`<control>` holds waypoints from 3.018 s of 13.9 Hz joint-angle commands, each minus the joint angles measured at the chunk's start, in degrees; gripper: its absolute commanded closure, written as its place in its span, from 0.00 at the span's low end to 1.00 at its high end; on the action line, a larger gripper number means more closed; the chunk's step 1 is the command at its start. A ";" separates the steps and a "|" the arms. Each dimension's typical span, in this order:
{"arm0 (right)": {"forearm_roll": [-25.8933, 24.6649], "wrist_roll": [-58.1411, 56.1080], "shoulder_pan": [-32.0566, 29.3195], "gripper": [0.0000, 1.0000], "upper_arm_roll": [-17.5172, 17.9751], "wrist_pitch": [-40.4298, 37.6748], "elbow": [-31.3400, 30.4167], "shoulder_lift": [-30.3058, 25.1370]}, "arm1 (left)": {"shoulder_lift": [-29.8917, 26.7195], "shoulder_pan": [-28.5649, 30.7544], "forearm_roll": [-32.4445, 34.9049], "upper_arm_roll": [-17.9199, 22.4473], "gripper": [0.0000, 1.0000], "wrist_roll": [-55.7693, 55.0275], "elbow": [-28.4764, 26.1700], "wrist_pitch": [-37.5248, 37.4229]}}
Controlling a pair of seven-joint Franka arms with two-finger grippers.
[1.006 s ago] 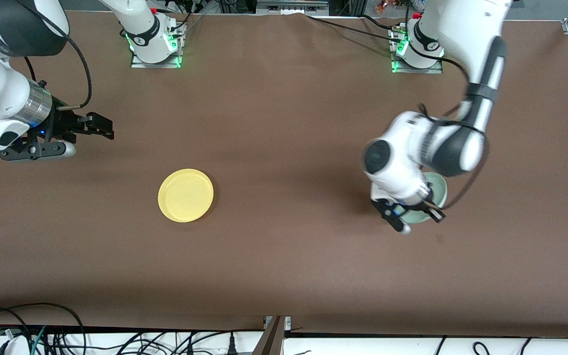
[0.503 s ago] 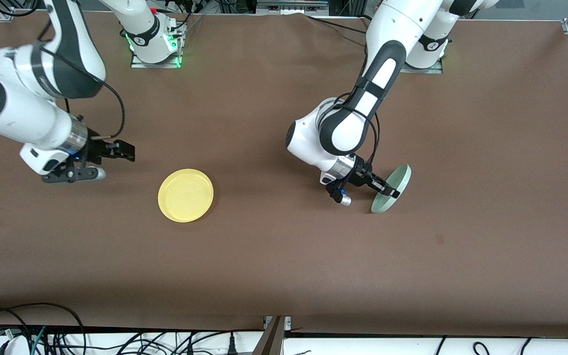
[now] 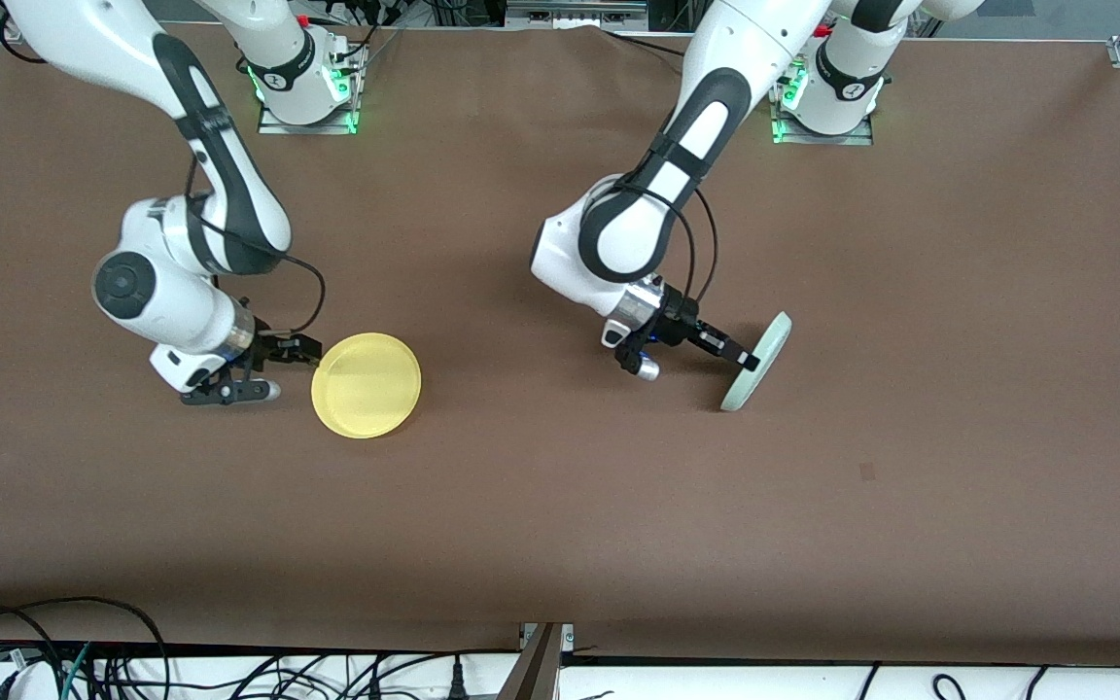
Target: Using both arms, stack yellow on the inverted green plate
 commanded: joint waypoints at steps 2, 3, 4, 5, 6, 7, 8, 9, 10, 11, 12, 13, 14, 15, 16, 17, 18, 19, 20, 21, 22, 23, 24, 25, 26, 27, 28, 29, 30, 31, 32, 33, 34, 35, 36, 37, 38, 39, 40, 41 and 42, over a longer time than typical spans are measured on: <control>0.55 -1.08 1.37 0.04 -0.03 1.49 3.34 2.53 | 3.19 0.55 -9.19 -0.89 0.00 -0.94 7.70 1.80; 0.55 -1.08 1.37 0.07 -0.03 1.93 3.96 3.68 | 3.19 0.55 -13.84 -0.89 0.00 -1.28 10.60 2.32; 0.29 -1.26 1.54 0.09 -0.03 3.32 4.05 4.56 | 3.10 1.08 -16.93 -0.89 0.00 -1.29 13.50 3.11; -0.06 -1.26 1.63 0.14 -0.03 4.21 4.05 5.35 | 3.02 1.34 -20.27 -0.98 0.00 -1.29 15.53 4.51; -0.07 -2.30 1.55 0.18 -0.03 4.30 4.05 5.62 | 2.75 1.78 -26.22 -0.72 0.00 -1.64 17.38 6.09; -0.07 -3.36 1.37 0.22 -0.11 4.74 3.97 5.71 | 2.84 2.48 -31.85 -0.54 0.00 -2.51 19.05 8.11; -0.07 -3.63 1.20 0.26 -0.11 4.92 3.97 5.88 | 2.75 3.62 -37.82 -0.54 0.00 -3.56 19.76 11.44; -0.07 -3.72 1.19 0.30 -0.11 5.01 3.97 6.41 | 2.58 4.33 -41.97 -0.37 0.00 -4.18 19.77 14.25; -0.07 -3.72 1.19 0.36 -0.11 5.09 3.97 6.41 | 2.05 5.64 -43.67 -0.28 0.00 -4.10 19.85 14.89; 0.02 -3.72 1.19 0.41 -0.11 5.36 3.88 6.50 | 1.53 7.39 -43.94 -0.71 0.00 -4.01 19.86 14.98; 0.02 -3.72 1.11 0.47 -0.11 5.53 3.79 6.67 | 0.48 9.76 -44.21 -0.98 0.00 -3.40 19.77 14.81; 0.02 -3.72 1.11 0.55 -0.11 5.53 3.79 6.94 | -1.45 12.48 -45.60 -0.89 0.00 -3.22 19.77 14.64; 0.11 -3.72 1.11 0.62 -0.11 5.53 3.79 6.94 | -3.12 15.20 -46.49 -0.89 0.00 -2.35 19.68 14.46; 0.11 -3.63 1.02 0.69 -0.11 5.62 3.88 7.29 | -5.22 17.75 -47.28 -0.89 0.00 -0.60 19.07 14.28; 0.11 -3.63 1.02 0.73 -0.11 6.14 3.79 7.64 | -7.25 20.04 -47.46 -0.81 0.00 0.98 18.46 13.15; 0.11 -3.63 1.02 0.74 -0.11 6.67 3.70 7.90 | -8.83 22.41 -47.46 -0.72 0.00 2.04 18.45 10.79; 0.11 -3.63 1.02 0.74 -0.11 6.76 3.70 8.08 | -10.33 24.53 -47.55 -0.89 0.00 2.14 18.54 8.85; 0.11 -3.63 1.02 0.79 -0.11 6.68 3.70 8.08 | -11.91 26.90 -47.64 -0.89 0.00 2.14 18.45 7.53; 0.11 -3.37 1.11 0.87 -0.11 6.50 3.79 7.99 | -13.40 29.10 -47.64 -0.98 0.00 2.31 18.45 6.21; 0.11 -3.02 1.19 0.99 -0.11 6.33 3.88 7.82 | -14.81 30.94 -47.73 -0.98 0.00 3.97 18.36 4.72; 0.28 -3.02 1.37 1.00 -0.11 6.15 4.05 7.56 | -16.39 32.53 -48.94 -0.98 0.00 6.42 18.36 3.48; 0.46 -3.10 1.54 1.00 -0.03 6.06 4.14 7.12 | -18.06 34.98 -52.18 -0.98 0.00 8.36 18.36 2.43; 0.55 -3.10 1.81 1.00 0.06 5.63 4.23 6.77 | -19.30 37.70 -55.86 -0.89 0.00 10.47 18.36 0.33; 0.72 -3.10 2.07 1.00 0.06 4.93 4.66 6.68 | -20.70 39.65 -57.47 -0.81 0.00 13.19 18.27 -3.17; 0.81 -3.02 2.33 1.00 0.06 3.87 5.45 6.41 | -22.63 40.53 -57.66 -0.81 0.00 15.30 18.01 -7.04; 0.90 -2.32 2.86 1.00 0.15 2.21 6.59 6.24 | -24.82 41.41 -57.75 -0.89 0.00 16.11 16.62 -9.08; 0.81 0.47 3.30 1.00 0.32 0.45 7.73 6.06 | -27.54 42.03 -57.92 -0.89 0.00 16.20 13.56 -9.18; 0.81 3.63 3.65 1.00 1.72 -1.04 9.05 5.97 | -29.66 42.12 -58.71 -0.89 0.00 16.38 11.53 -8.92; 0.81 7.23 3.74 1.00 3.82 -2.45 10.54 5.97 | -31.51 42.13 -59.15 -0.72 0.00 16.47 10.46 -8.49; 0.81 11.01 3.92 1.00 5.41 -3.86 12.21 6.06 | -34.31 41.86 -59.07 -0.63 0.00 16.64 6.54 -7.18; 0.81 15.31 4.61 1.00 7.42 -5.35 14.23 6.06 | -38.34 41.95 -59.41 -0.46 0.00 16.73 0.93 -3.25; 0.81 19.96 5.93 1.00 9.18 -6.32 16.16 6.41 | -42.38 42.12 -59.42 -0.19 0.00 17.60 -5.65 2.01; 0.81 24.71 7.85 1.00 9.72 -6.42 17.92 6.85 | -46.86 42.65 -59.42 -0.19 0.00 18.65 -12.42 7.46; 0.81 29.02 10.40 1.00 9.82 -6.42 19.59 7.81 | -49.69 43.00 -58.81 -0.19 0.00 18.75 -17.45 12.30; 0.90 32.89 13.21 1.00 9.82 -6.33 21.44 8.43 | -51.72 43.27 -58.54 -0.19 0.00 18.84 -20.89 16.09; 0.90 37.19 16.19 1.00 9.82 -6.33 23.02 9.56 | -52.35 43.53 -58.36 -0.10 0.00 20.14 -21.80 16.30; 0.72 41.24 18.92 1.00 9.82 -6.16 24.52 10.71 | -52.36 43.62 -58.27 -0.19 0.00 20.51 -21.46 14.04; 0.64 45.20 21.64 1.00 9.73 -5.89 26.71 12.11 | -51.57 43.97 -58.36 -0.19 0.00 20.34 -20.15 12.71; 0.55 49.50 24.37 1.00 9.73 -5.81 28.99 13.86 | -50.96 44.49 -58.36 -0.28 0.00 20.42 -19.70 12.70; 0.20 53.81 26.83 1.00 9.73 -4.32 30.75 15.71 | -50.78 44.50 -58.27 -0.28 0.00 20.51 -19.43 12.70; 0.20 57.24 29.12 1.00 9.64 -0.74 31.90 17.29 | -50.51 44.50 -58.27 -0.71 0.00 20.25 -19.26 12.70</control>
